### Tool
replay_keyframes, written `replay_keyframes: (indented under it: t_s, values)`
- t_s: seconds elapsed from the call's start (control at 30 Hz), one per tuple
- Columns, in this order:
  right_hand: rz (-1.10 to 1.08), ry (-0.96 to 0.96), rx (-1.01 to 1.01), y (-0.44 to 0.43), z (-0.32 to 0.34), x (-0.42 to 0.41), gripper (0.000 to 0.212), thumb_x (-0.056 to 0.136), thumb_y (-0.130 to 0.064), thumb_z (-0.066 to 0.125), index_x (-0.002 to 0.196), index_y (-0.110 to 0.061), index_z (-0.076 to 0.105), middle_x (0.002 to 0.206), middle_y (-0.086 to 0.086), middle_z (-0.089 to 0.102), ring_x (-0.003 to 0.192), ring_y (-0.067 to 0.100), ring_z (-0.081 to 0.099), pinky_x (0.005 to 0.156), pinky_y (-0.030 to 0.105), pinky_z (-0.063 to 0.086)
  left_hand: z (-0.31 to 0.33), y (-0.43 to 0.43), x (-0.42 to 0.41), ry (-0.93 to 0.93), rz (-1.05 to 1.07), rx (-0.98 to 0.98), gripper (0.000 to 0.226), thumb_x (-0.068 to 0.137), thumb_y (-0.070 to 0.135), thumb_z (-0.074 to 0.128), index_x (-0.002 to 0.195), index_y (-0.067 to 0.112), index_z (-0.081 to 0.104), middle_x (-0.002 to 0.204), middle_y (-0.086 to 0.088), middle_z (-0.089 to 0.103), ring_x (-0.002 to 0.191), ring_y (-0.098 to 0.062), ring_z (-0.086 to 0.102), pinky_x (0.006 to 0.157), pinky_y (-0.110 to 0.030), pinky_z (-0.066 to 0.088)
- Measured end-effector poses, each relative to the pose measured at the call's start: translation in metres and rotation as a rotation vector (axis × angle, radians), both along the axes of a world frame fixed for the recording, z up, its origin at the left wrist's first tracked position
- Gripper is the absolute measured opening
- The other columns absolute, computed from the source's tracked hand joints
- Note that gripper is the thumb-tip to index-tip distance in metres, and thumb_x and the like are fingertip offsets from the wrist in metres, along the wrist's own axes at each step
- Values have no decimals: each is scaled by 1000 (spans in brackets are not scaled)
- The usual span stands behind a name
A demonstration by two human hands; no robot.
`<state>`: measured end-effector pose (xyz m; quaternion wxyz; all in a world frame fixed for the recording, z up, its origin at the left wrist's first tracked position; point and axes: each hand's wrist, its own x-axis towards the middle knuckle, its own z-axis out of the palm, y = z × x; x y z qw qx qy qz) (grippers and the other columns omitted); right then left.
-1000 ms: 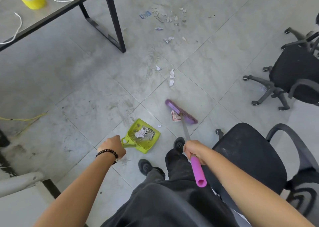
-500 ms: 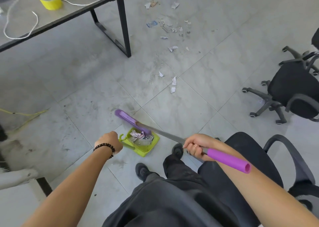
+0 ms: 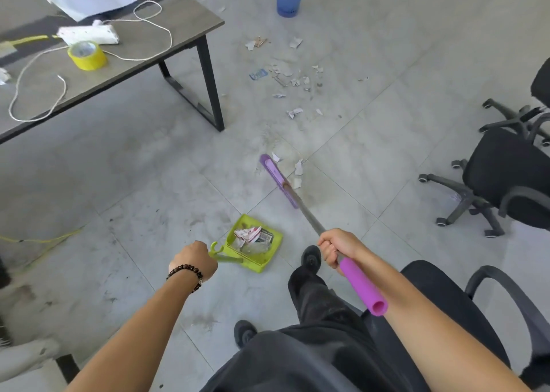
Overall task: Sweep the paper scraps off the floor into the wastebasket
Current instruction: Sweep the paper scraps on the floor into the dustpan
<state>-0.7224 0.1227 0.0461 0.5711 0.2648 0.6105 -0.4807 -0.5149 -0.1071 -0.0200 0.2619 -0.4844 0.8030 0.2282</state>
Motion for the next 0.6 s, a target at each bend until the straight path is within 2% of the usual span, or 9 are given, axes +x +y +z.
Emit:
replay_keyframes:
  t_s: [0.17,0.27,0.37,0.43,0.6]
  values:
    - [-86,41,5,-21,-18,-89,40,90,2,43,56,-17,33,37,-6,32,24,5,29,27,11,26,-3,-28,-75,3,18,8,13,78,21,51,86,16,61,72,-1,63,63,-22,60,50,-22,40]
    - [1,170,29,-43,-35,-155,35,87,7,45,58,-12,39,38,-2,35,25,7,31,29,12,27,-4,-44,-134,-18,46,28,11,77,21,51,81,17,61,71,-1,64,66,-24,63,53,-22,43]
    - [196,361,74,-69,-50,-221,15,77,3,52,66,-6,47,42,7,42,30,15,37,35,19,32,-1,-58,-195,-35,71,54,9,78,21,53,72,17,59,70,-2,63,69,-26,65,54,-24,44]
    - [345,459,103,-88,-59,-266,4,75,-4,54,75,-5,50,45,11,48,37,21,42,44,25,36,-2,-67,-235,-43,100,61,13,81,23,55,71,17,58,70,-3,63,64,-25,61,53,-24,44]
    - [621,581,148,-125,-86,-339,17,87,-27,50,84,-11,55,53,8,58,43,23,53,54,28,48,-5,-87,-290,-49,93,63,26,86,30,53,64,16,52,60,-1,56,53,-21,50,50,-24,39]
